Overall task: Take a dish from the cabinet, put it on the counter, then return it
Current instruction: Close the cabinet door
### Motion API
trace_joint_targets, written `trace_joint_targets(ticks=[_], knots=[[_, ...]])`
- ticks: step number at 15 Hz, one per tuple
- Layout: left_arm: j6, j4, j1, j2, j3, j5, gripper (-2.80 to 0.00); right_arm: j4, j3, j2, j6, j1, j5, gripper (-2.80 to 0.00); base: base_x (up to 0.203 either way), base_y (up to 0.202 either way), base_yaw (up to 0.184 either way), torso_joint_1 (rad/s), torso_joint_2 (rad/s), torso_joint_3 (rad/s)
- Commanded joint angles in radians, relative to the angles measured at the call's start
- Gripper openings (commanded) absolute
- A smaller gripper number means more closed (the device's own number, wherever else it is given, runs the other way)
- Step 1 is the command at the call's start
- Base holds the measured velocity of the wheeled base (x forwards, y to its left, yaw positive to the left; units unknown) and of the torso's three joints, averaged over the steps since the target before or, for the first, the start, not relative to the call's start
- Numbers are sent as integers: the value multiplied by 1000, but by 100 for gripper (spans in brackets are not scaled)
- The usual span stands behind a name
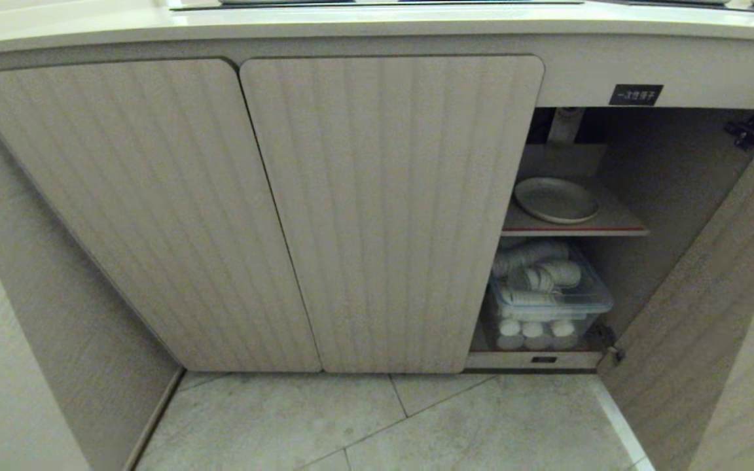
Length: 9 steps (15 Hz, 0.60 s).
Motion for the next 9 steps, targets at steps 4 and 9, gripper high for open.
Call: trace_joint_targets(ticks=[4,9], knots=[[0,0,0,0,0,0,-280,0,0,1,-1,0,0,-280,0,0,0,0,0,0],[0,0,0,0,0,0,-280,0,0,1,-1,0,0,-280,0,0,0,0,0,0]])
